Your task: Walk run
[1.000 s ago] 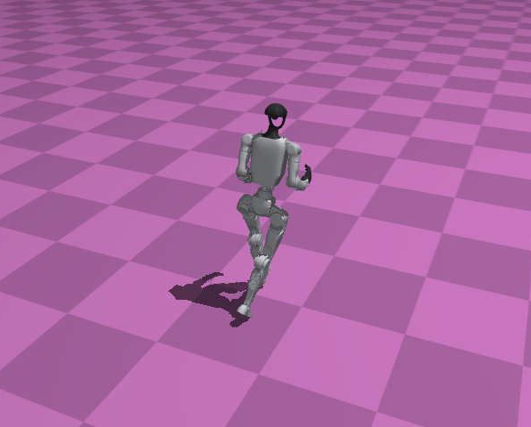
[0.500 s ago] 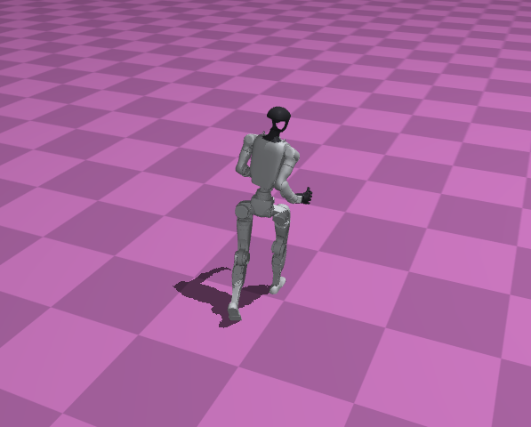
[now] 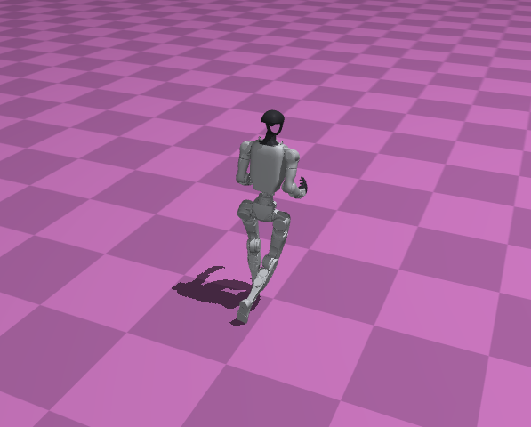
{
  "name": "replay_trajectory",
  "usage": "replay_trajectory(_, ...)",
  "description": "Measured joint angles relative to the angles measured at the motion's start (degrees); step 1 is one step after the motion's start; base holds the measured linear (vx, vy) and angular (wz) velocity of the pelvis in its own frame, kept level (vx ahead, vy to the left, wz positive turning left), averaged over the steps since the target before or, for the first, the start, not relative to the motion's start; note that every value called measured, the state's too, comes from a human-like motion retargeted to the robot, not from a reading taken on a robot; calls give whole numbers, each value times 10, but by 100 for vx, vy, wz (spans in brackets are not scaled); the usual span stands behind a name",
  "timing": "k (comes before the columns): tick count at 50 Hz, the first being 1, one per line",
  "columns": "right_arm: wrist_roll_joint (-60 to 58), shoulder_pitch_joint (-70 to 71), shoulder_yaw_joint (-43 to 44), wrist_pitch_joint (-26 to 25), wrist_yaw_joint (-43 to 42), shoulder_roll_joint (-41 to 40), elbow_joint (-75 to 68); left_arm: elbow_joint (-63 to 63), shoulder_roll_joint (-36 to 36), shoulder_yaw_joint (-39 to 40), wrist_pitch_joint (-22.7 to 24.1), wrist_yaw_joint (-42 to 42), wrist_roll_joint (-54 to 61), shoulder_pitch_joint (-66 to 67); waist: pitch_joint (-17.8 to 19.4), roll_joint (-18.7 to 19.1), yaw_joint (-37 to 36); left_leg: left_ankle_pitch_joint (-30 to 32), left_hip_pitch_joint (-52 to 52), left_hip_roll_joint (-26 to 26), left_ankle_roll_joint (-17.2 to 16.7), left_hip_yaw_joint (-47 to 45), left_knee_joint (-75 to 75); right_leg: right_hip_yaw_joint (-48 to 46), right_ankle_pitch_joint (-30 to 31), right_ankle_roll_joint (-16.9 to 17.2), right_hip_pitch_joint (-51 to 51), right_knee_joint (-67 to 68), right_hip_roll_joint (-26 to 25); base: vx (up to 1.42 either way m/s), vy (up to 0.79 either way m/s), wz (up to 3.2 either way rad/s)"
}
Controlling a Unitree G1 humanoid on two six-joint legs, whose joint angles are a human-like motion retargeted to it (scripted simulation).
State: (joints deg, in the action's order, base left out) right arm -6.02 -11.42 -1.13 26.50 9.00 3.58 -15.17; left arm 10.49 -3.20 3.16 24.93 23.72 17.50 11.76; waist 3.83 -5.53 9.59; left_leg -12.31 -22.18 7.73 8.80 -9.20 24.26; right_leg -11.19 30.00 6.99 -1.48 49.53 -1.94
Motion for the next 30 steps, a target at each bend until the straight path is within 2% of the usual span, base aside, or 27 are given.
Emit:
replay_trajectory(2, -15, -59, 12, -4, 5, -8, -14, 11, -12, -34, 9, -32, -28, -37, -5, 58, -19, -23, 50, -62, -13, 10, -26, -9, -29, -38, -49, -29, -60, 140, -44, -1)
replay_trajectory(3, -20, -92, 24, 1, 5, -3, -14, 15, -16, -45, 16, -50, -44, -54, -4, 69, -14, -28, 70, -76, -22, 13, -33, -7, -70, -42, -79, -23, -66, 134, -43, 53)
replay_trajectory(5, -30, -154, 45, 18, -2, 2, -12, 19, -18, -47, 26, -67, -68, -78, 0, 87, 7, -15, 109, -72, -31, 46, -65, 0, -153, -37, -133, -31, -60, 116, -37, 86)
replay_trajectory(8, 2, -222, 66, 42, -5, 11, -11, 4, -16, -63, 32, -65, -58, -77, -2, 112, 53, 44, 171, -85, -57, 45, -126, -7, -234, -21, -199, -120, 0, 130, -38, 93)
replay_trajectory(10, 55, -247, 77, 55, -3, 6, -10, -9, -15, -74, 34, -56, -35, -68, -8, 117, 86, 94, 210, -83, -79, 49, -151, -39, -260, -33, -233, -218, 49, 114, -40, 87)
replay_trajectory(12, 128, -249, 80, 67, 1, -8, -7, -15, -18, -79, 29, -41, -1, -57, -14, 111, 107, 148, 247, -75, -103, 50, -162, -23, -303, -57, -253, -322, 57, 130, -60, 37)
replay_trajectory(13, 164, -243, 79, 72, 2, -13, -5, -14, -23, -82, 25, -32, 19, -53, -18, 111, 111, 179, 263, -79, -117, 44, -163, 0, -325, -56, -256, -367, 51, 128, -60, -2)
replay_trajectory(15, 199, -226, 75, 82, -13, -23, 4, -7, -33, -88, 20, -19, 48, -44, -29, 113, 110, 248, 288, -86, -144, 41, -145, 22, -299, -71, -257, -412, 52, 123, -52, -20)
replay_trajectory(16, 192, -211, 72, 86, -30, -25, 9, 0, -38, -89, 17, -8, 59, -38, -36, 105, 112, 294, 294, -78, -162, 54, -114, 22, -255, -93, -256, -397, 49, 143, -64, -19)
replay_trajectory(17, 180, -195, 66, 89, -48, -27, 14, 7, -44, -86, 14, 4, 67, -29, -43, 98, 113, 342, 293, -69, -180, 65, -74, 22, -242, -116, -252, -374, 47, 158, -79, -43)
replay_trajectory(18, 158, -176, 52, 89, -67, -29, 17, 12, -51, -76, 12, 20, 70, -13, -52, 92, 110, 395, 280, -59, -199, 73, -16, 22, -290, -142, -245, -337, 46, 152, -79, -85)
replay_trajectory(19, 140, -151, 44, 86, -81, -34, 17, 21, -54, -68, 12, 38, 65, 4, -45, 104, 101, 417, 254, -75, -214, 84, 87, 57, -329, -157, -233, -304, 1, 149, -74, -112)
replay_trajectory(20, 125, -121, 39, 82, -93, -41, 15, 30, -55, -61, 12, 58, 56, 22, -29, 124, 89, 423, 221, -105, -227, 96, 213, 109, -365, -168, -219, -274, -66, 138, -54, -71)
replay_trajectory(21, 123, -76, 52, 76, -77, -42, 9, 45, -43, -48, 7, 72, 49, 29, -27, 127, 93, 423, 191, -97, -233, 118, 274, 66, -376, -165, -202, -262, -41, 130, -42, -28)
replay_trajectory(22, 122, -36, 57, 71, -65, -41, 6, 58, -32, -40, 4, 79, 43, 36, -30, 121, 95, 417, 162, -81, -232, 132, 312, 41, -382, -164, -184, -262, -20, 128, -41, 11)
replay_trajectory(23, 126, -6, 44, 69, -61, -37, 10, 70, -22, -39, 4, 74, 38, 46, -45, 102, 96, 399, 136, -48, -215, 128, 307, 53, -381, -168, -164, -283, -4, 127, -46, 2)
replay_trajectory(25, 131, 42, 23, 76, -66, -25, 27, 87, -13, -41, 11, 60, 25, 68, -57, 84, 87, 332, 78, -47, -158, 101, 313, 62, -380, -169, -126, -312, 1, 119, -43, -20)
replay_trajectory(28, 113, 92, 11, 90, -85, 1, 61, 95, -6, -34, 17, 54, 12, 101, -63, 50, 29, 235, -14, -39, -104, 63, 252, 92, -314, -158, -69, -373, -8, 123, -46, -101)
replay_trajectory(30, 87, 112, 3, 90, -93, 22, 88, 96, -6, -32, 15, 62, 13, 112, -61, 29, -23, 199, -55, -51, -73, 16, 148, 78, -249, -134, -33, -405, 2, 108, -38, -140)
